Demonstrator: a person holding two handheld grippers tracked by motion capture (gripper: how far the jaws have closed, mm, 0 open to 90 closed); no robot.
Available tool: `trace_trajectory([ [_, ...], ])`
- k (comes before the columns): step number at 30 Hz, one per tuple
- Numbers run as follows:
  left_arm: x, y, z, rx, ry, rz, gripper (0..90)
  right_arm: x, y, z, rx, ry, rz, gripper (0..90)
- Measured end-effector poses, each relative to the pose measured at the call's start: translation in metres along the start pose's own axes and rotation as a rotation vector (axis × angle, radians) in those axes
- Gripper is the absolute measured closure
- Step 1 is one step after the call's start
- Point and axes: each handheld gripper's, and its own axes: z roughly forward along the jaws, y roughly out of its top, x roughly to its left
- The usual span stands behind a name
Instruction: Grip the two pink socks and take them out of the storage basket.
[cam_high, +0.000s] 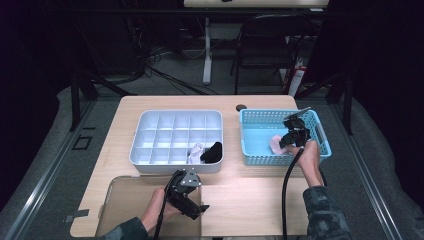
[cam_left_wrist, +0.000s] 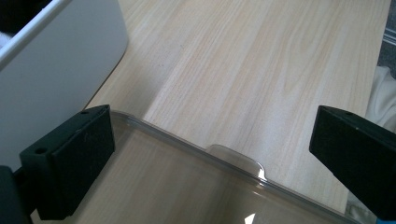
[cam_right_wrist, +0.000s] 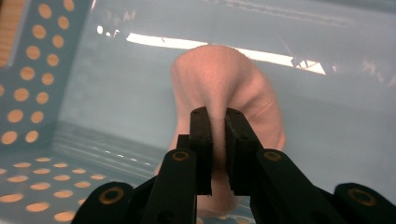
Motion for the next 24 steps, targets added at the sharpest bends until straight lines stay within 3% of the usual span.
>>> trace_trajectory([
  [7, 0.000, 0.000, 0.001, 0.000, 0.003, 0.000, 0.3, 0.001, 0.001, -0.012, -0.061, 0.027, -0.003, 83.4],
  [11, 0.000, 0.000, 0.001, 0.003, 0.004, 0.003, 0.3, 0.003, 0.004, -0.020, -0.065, 0.018, -0.027, 83.5],
  [24, -0.001, 0.001, 0.002, 0.007, 0.002, 0.006, 0.3, 0.007, 0.011, -0.039, -0.117, 0.014, -0.044, 83.5],
])
